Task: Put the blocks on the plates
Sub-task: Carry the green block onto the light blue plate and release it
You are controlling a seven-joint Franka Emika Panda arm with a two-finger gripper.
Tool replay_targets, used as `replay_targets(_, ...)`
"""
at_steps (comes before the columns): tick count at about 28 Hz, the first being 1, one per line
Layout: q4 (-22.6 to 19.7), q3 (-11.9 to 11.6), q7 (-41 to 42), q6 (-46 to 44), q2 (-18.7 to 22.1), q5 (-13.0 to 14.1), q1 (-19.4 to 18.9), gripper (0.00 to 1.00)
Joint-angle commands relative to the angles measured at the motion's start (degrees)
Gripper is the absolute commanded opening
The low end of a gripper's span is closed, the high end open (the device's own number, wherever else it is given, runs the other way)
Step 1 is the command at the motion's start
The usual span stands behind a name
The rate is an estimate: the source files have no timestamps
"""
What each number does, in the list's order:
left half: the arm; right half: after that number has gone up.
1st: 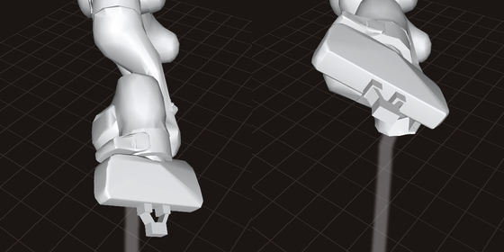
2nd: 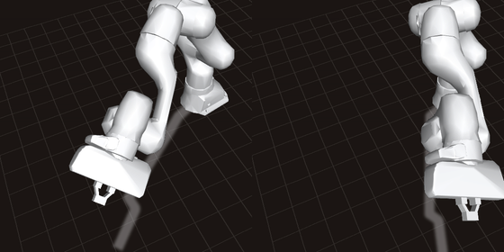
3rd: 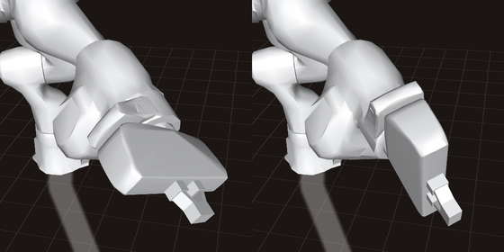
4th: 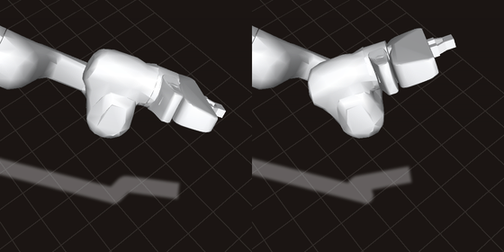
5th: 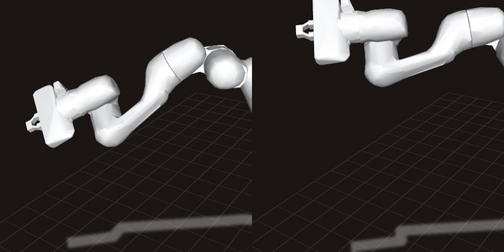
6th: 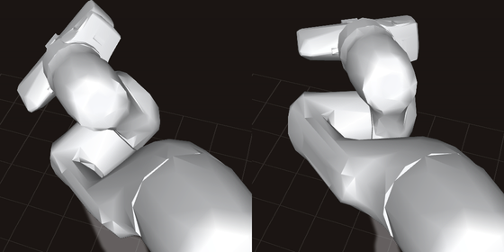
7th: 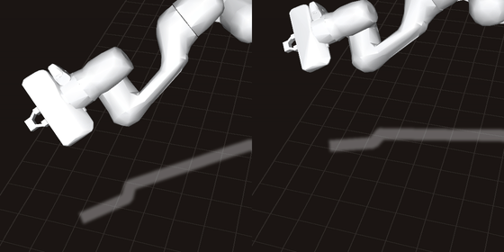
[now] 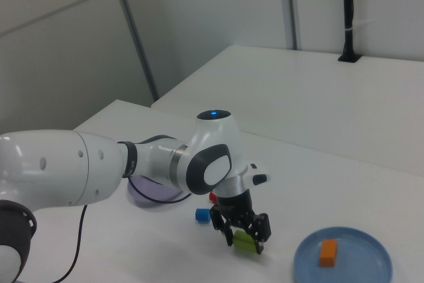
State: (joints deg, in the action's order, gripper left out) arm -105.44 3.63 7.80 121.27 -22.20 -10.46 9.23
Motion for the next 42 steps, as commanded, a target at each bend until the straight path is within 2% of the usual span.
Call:
replay_targets(1,0.06,-0.38,1.16,1.95,-0.56,-0.35,-0.09,0.69)
replay_targets(4,0.06,-0.47,0.64,4.23,-1.44,-0.09,-0.09,0.58)
replay_targets(5,0.06,-0.47,0.63,5.11,-1.53,0.00,-0.09,0.50)
replay_targets(8,0.15,-0.47,0.63,5.21,-1.35,0.17,-0.09,0.42)
replay_targets(15,2.78,-0.64,0.55,4.68,0.14,0.35,1.93,0.41)
replay_targets(20,5.51,-0.73,1.34,4.77,0.14,1.84,6.41,0.42)
replay_targets(25,5.51,-0.82,4.14,5.29,-0.38,1.93,11.67,0.42)
replay_targets(30,5.51,-0.82,5.73,5.21,-0.38,1.93,14.58,0.43)
replay_targets(34,5.60,-0.82,6.87,5.29,-2.23,2.02,17.05,0.43)
replay_targets(36,5.77,-0.90,6.96,5.38,-2.67,1.93,17.05,0.48)
replay_targets(38,5.77,-0.91,6.87,5.47,-3.46,1.84,16.96,0.65)
replay_targets(40,5.77,-0.91,6.87,5.82,-3.46,1.76,16.87,0.78)
replay_targets(42,5.77,-0.91,6.87,6.08,-3.64,1.76,16.79,0.81)
